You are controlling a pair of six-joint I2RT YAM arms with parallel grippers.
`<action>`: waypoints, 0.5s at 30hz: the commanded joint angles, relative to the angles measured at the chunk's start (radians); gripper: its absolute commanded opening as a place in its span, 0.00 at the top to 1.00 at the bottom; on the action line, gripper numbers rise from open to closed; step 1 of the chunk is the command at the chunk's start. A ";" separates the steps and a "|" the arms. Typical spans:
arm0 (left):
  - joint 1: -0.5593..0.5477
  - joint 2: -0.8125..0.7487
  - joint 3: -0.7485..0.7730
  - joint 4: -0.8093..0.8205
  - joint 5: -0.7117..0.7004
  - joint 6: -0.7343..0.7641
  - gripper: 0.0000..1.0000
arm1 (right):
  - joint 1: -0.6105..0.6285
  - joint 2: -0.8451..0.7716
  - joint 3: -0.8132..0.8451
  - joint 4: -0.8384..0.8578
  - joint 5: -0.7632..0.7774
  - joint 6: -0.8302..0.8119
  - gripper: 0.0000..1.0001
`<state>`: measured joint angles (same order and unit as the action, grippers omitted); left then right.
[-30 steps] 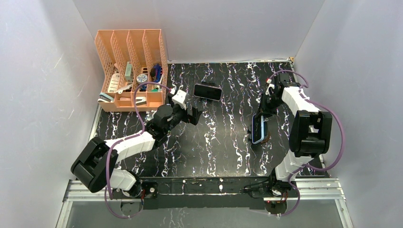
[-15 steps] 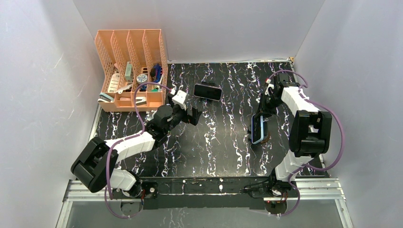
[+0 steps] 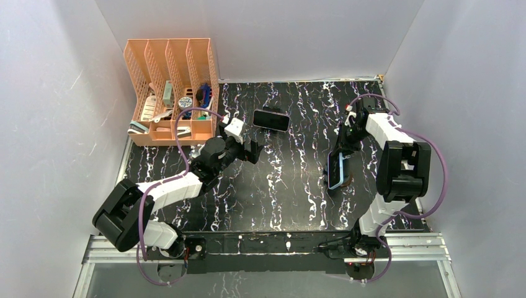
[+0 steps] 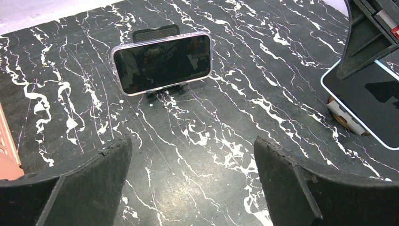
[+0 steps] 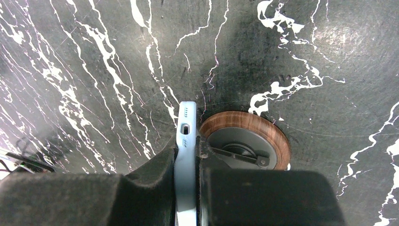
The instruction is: Place the phone on the phone stand
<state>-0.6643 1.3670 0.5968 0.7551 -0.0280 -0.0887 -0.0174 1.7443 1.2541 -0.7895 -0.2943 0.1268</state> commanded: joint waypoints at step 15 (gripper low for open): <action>0.003 -0.002 -0.014 0.030 -0.030 0.021 0.02 | -0.001 0.018 0.039 -0.016 0.019 0.042 0.99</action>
<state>-0.6643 1.3674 0.5961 0.7570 -0.0406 -0.0849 -0.0174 1.7607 1.2541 -0.7895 -0.2790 0.1539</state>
